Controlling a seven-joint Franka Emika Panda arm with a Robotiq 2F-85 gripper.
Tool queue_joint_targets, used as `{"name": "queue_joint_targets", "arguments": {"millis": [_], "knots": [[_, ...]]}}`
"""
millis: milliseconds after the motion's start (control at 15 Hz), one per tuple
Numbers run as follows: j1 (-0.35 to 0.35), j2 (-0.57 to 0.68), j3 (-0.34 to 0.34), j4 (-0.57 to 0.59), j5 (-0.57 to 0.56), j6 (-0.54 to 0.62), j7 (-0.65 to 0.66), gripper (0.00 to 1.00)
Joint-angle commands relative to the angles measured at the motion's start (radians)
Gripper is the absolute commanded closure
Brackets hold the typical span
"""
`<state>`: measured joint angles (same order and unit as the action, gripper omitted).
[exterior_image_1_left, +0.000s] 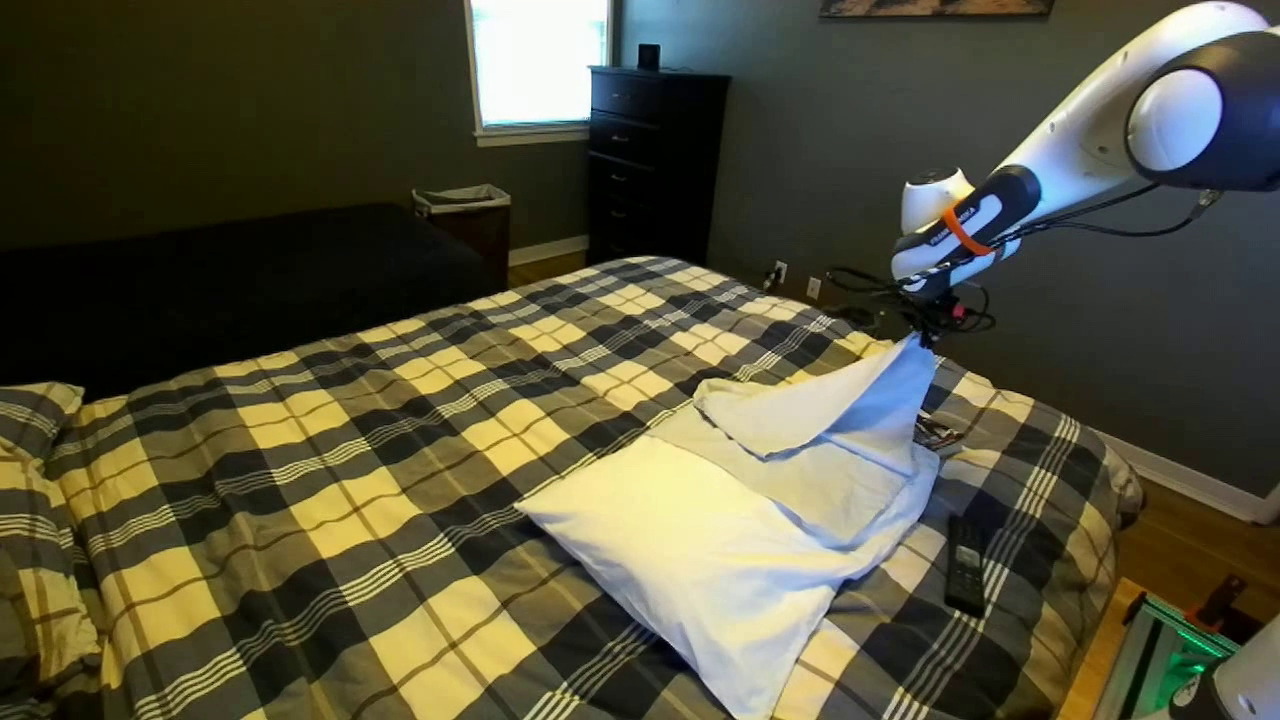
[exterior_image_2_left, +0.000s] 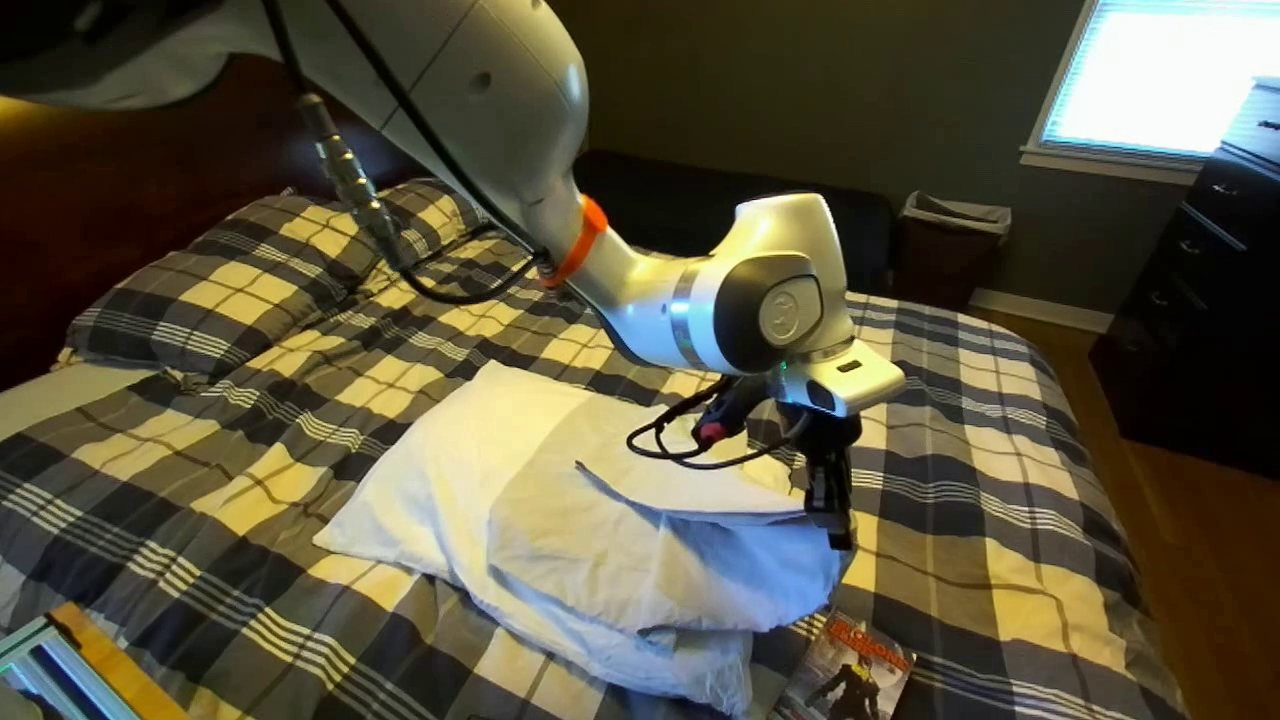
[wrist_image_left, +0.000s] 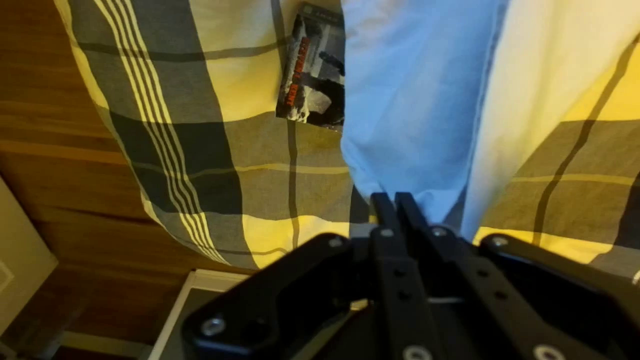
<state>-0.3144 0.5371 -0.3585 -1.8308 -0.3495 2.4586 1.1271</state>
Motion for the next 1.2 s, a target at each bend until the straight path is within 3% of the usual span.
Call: {"name": "queue_joint_targets", "arguments": {"millis": [0, 200, 533, 733, 800, 933, 1133], "knots": [[-0.006, 0.148, 0.001, 0.187, 0.137, -0.077, -0.030, 0.99], [-0.005, 0.234, -0.008, 0.278, 0.191, -0.032, -0.024, 0.99], [0.005, 0.301, -0.044, 0.349, 0.142, 0.028, -0.141, 0.99], [0.012, 0.350, -0.084, 0.405, 0.149, 0.052, -0.146, 0.99], [0.008, 0.357, -0.083, 0.417, 0.159, 0.050, -0.156, 0.70], [0.000, 0.334, -0.061, 0.400, 0.176, 0.044, -0.205, 0.62], [-0.005, 0.261, -0.023, 0.323, 0.191, 0.031, -0.334, 0.40]]}}
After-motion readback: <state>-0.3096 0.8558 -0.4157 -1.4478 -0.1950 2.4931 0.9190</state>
